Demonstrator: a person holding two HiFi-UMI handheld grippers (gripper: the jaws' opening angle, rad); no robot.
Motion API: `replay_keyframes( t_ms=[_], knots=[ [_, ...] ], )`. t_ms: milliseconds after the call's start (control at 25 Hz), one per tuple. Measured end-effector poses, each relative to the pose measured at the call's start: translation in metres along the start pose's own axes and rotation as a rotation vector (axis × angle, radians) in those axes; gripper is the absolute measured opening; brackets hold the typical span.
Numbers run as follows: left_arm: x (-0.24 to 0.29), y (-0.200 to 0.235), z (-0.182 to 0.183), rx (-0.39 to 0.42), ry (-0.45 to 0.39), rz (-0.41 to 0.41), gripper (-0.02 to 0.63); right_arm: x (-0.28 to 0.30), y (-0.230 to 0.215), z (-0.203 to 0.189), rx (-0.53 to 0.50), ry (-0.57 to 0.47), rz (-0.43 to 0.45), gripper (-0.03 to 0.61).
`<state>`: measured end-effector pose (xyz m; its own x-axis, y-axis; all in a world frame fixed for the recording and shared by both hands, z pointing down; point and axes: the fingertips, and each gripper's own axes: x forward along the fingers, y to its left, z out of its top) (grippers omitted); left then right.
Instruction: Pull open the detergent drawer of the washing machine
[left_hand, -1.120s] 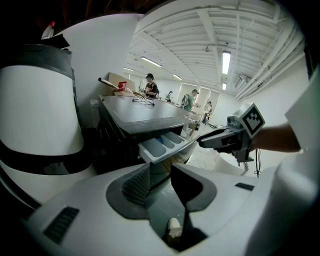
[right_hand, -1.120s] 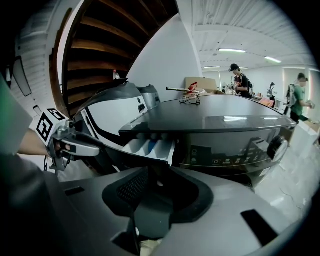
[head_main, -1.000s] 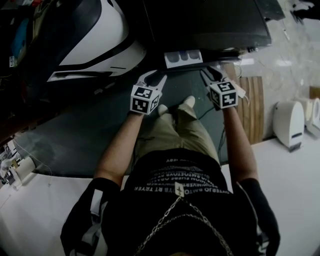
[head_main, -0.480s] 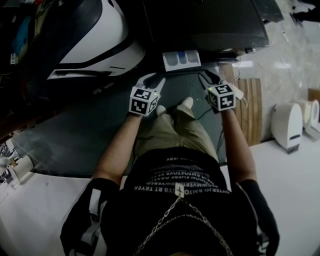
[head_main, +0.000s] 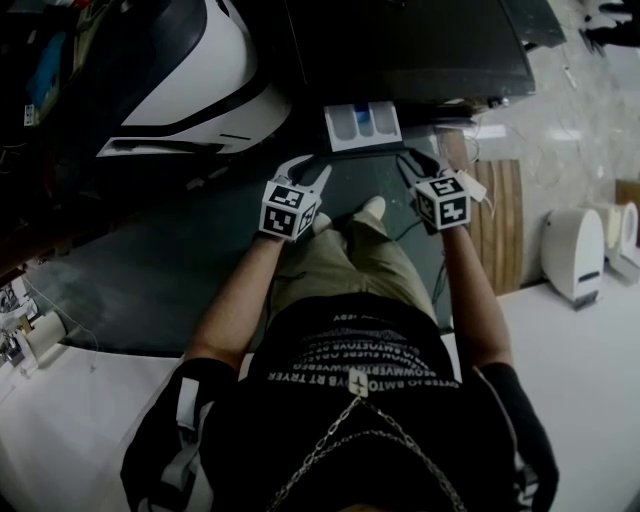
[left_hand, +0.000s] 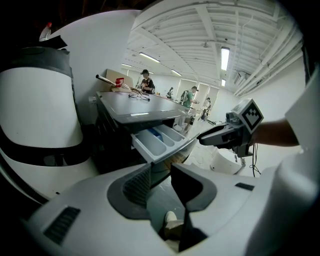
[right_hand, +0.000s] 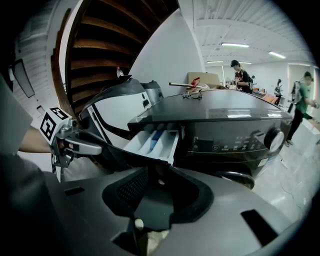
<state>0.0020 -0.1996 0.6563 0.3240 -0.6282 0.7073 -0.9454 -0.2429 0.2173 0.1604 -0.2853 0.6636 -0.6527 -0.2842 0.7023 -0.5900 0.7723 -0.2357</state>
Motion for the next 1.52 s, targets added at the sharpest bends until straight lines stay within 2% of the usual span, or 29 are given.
replay_keyframes(
  t_ms=[1000, 1320, 1520],
  knots=[
    [-0.013, -0.028, -0.026, 0.043, 0.053, -0.058, 0.117, -0.022, 0.012, -0.029, 0.033, 0.032, -0.004, 0.110],
    [-0.015, -0.030, -0.025, 0.033, 0.067, -0.077, 0.117, -0.025, 0.010, -0.031, 0.027, 0.046, -0.009, 0.110],
    [-0.027, -0.028, -0.001, 0.013, -0.021, -0.079, 0.117, -0.042, 0.013, -0.018, -0.024, 0.007, -0.055, 0.109]
  ],
)
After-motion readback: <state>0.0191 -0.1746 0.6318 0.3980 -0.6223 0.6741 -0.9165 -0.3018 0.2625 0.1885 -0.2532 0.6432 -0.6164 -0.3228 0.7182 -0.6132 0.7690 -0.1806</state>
